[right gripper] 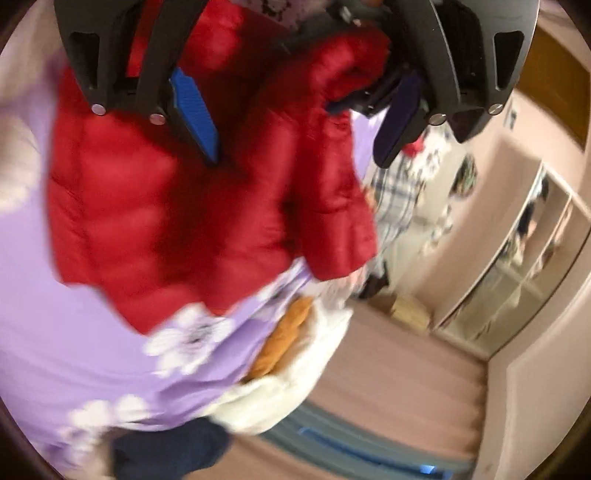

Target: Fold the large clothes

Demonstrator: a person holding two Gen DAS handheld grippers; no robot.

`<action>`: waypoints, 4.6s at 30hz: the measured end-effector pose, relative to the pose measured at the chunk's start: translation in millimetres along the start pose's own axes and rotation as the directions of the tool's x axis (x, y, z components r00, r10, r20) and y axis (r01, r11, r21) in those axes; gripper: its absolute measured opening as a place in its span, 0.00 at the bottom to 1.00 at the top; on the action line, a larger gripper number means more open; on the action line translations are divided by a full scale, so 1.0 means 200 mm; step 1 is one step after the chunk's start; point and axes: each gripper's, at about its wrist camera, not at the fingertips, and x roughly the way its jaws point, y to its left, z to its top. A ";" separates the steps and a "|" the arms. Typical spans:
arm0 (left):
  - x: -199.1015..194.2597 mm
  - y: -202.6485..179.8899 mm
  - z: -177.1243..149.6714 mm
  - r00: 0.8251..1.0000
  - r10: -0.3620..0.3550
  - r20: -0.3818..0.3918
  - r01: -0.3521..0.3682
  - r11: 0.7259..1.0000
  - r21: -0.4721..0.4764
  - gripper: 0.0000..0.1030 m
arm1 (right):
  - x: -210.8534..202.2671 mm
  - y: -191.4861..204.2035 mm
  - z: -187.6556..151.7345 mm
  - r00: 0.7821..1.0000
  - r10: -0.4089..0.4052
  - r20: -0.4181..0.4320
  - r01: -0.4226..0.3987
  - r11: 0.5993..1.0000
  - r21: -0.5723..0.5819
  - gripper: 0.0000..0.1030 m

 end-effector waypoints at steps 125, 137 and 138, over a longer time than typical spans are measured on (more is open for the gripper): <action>-0.19 0.26 -0.05 0.984 0.166 -0.061 -0.176 0.954 -0.244 0.42 | -0.01 0.17 -0.22 0.866 -0.472 0.164 0.498 0.784 -0.372 0.29; -0.14 0.26 -0.12 0.984 0.148 -0.098 -0.169 0.949 -0.267 0.46 | 0.01 0.14 -0.23 0.857 -0.493 0.150 0.512 0.783 -0.354 0.29; -0.15 0.26 -0.12 0.985 0.144 -0.098 -0.166 0.949 -0.270 0.47 | 0.01 0.15 -0.23 0.859 -0.490 0.149 0.510 0.786 -0.349 0.29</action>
